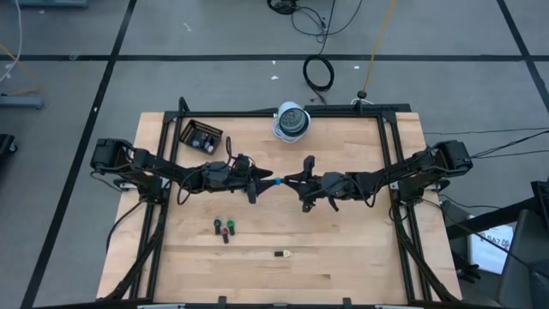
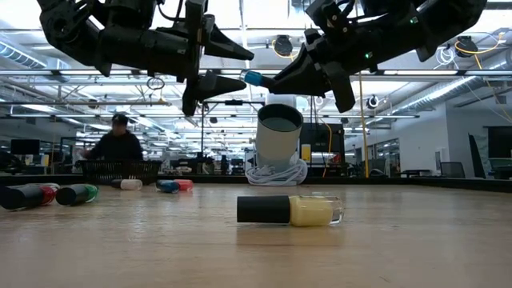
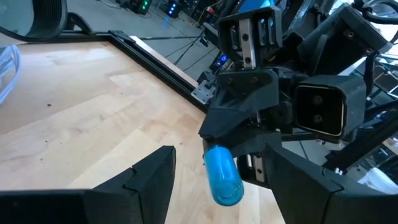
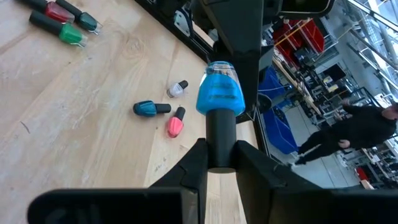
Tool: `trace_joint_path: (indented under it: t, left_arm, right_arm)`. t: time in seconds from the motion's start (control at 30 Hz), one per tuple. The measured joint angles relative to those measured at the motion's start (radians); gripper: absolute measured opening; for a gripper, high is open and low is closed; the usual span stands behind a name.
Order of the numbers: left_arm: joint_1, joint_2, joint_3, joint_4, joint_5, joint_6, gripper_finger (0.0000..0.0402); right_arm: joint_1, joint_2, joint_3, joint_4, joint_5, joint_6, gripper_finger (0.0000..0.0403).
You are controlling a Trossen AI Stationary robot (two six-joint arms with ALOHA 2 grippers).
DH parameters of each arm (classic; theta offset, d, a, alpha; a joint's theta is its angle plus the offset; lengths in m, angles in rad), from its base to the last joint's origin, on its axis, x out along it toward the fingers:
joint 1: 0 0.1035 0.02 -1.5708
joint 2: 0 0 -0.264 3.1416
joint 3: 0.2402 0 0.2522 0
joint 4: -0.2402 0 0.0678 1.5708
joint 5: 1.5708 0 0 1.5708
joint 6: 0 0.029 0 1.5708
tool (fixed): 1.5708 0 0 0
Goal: Pick & Place Nail Polish
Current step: Put the blue nail polish bottle into the black basket
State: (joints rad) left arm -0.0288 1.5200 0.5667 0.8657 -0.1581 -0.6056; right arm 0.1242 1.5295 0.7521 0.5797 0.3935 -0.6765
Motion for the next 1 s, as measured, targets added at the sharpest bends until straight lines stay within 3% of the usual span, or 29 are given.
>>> trace_joint_path:
  t: [0.43, 0.73, 1.0]
  left_arm:
    - [-0.014, 0.0, 0.006, -0.014, -0.001, 0.001, 0.0241]
    - [-0.034, 0.0, 0.113, -0.205, -0.005, 0.045, 0.0241]
    - [-0.035, 0.0, 0.114, -0.222, -0.046, 0.035, 0.0241]
  right_arm:
    - [-0.001, 0.0, 0.0, 0.007, 0.002, 0.001, 0.005]
    - [-0.001, 0.0, 0.0, 0.004, 0.003, 0.006, 0.005]
    - [0.0, 0.0, 0.0, 0.011, 0.058, -0.01, 0.005]
